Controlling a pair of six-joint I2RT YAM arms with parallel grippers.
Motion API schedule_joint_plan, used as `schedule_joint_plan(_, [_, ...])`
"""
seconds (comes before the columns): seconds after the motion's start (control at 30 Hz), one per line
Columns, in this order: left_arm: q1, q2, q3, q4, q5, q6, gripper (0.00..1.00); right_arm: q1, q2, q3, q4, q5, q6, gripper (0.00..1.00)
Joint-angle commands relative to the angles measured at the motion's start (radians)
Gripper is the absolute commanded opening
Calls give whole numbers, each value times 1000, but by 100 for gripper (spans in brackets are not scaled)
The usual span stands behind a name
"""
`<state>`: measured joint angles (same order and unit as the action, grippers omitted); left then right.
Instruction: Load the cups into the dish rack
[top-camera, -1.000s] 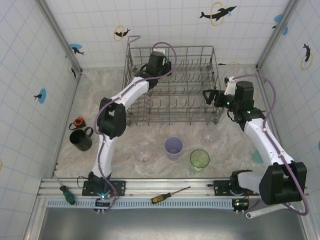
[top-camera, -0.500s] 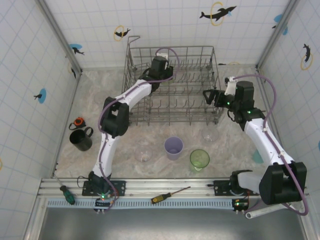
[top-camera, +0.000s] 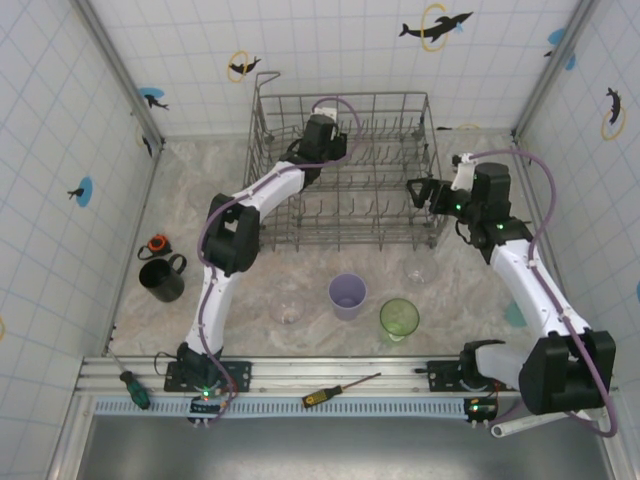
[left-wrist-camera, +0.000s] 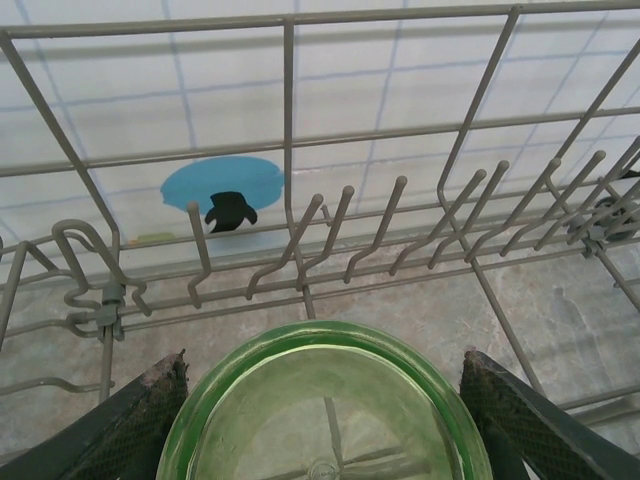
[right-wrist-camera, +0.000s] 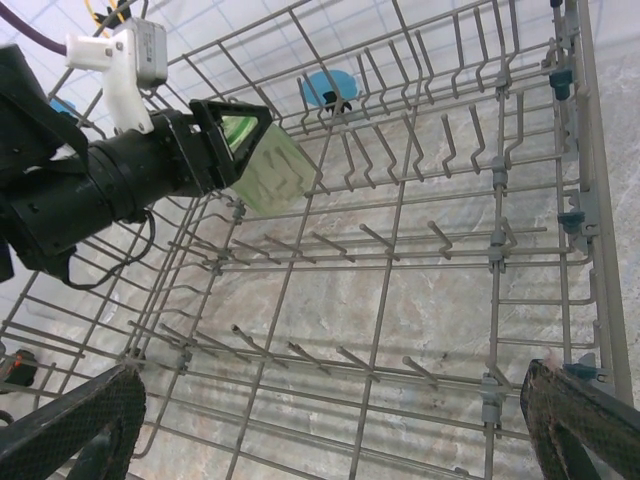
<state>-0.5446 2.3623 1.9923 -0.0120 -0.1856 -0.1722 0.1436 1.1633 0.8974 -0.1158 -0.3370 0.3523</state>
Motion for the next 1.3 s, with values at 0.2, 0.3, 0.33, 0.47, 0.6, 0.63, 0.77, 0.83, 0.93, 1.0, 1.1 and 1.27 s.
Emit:
schedule_joint_plan(0.2, [1,-25,-59,-34,-126,135,51,-4,-30,-28,-7,13,7,100])
schedule_joint_plan(0.3, [2,-23,-68,-34,-122,125,62,-4,-22,-28,-7,9,8,100])
schedule_joint_plan(0.33, [-1,9,-71,-34,-127,123,66,-3,-21,-29,-5,6,9,100])
schedule_joint_plan(0.47, [-1,16,-73,-33,-123,97,88,-1,-22,-33,-4,3,13,100])
schedule_joint_plan(0.6, [-1,-32,-70,-42,-102,52,97,-1,-28,-33,-10,6,14,100])
schedule_joint_plan(0.63, [-3,-55,-67,-47,-93,38,97,-1,-31,-32,-13,6,15,100])
schedule_joint_plan(0.77, [-2,-131,-73,-56,-58,-15,97,-1,-38,-24,-25,6,19,100])
schedule_joint_plan(0.83, [-2,-175,-79,-60,-37,-36,98,-1,-44,-19,-33,10,25,100])
schedule_joint_plan(0.93, [-2,-257,-105,-60,1,-69,98,-1,-56,-7,-56,26,35,100])
schedule_joint_plan(1.0, [-3,-312,-127,-60,36,-88,98,-1,-60,8,-87,55,43,100])
schedule_joint_plan(1.1, [-2,-398,-174,-57,90,-126,98,-2,-62,44,-141,101,52,100])
schedule_joint_plan(1.27, [-2,-556,-318,-58,148,-141,98,-7,-60,100,-201,161,51,100])
